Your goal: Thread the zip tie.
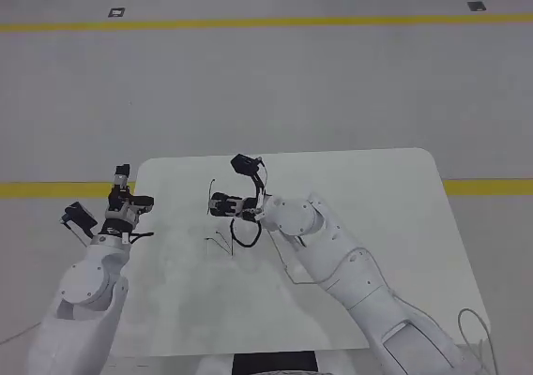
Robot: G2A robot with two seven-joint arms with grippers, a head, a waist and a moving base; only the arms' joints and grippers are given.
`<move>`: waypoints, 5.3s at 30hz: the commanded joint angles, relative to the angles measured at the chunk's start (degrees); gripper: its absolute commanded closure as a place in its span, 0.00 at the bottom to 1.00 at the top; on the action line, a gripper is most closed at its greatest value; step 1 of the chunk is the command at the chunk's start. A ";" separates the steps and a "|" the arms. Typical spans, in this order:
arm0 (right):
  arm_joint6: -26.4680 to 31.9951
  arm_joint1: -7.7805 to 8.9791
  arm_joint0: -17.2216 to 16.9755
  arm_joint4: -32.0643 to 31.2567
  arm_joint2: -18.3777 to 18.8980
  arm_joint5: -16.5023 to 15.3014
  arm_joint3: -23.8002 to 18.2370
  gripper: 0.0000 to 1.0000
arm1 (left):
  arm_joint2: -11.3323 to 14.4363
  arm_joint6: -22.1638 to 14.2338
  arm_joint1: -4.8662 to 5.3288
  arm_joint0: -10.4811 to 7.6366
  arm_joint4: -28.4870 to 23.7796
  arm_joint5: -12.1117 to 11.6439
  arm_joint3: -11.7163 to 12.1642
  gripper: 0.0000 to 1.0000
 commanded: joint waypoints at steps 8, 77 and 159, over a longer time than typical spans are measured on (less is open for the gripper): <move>-0.03 -0.01 0.02 -0.05 -0.02 0.03 0.04 1.00 | 0.00 0.00 0.00 0.00 0.00 0.00 0.00 0.00; -22.34 -2.21 -3.00 4.26 -5.90 1.66 1.56 1.00 | 5.48 -33.37 1.18 -3.38 1.25 -13.92 13.25 0.85; -19.80 -2.46 -2.72 4.18 -6.83 1.03 1.32 0.58 | 6.94 -28.64 1.99 -3.57 2.95 -15.57 14.06 1.00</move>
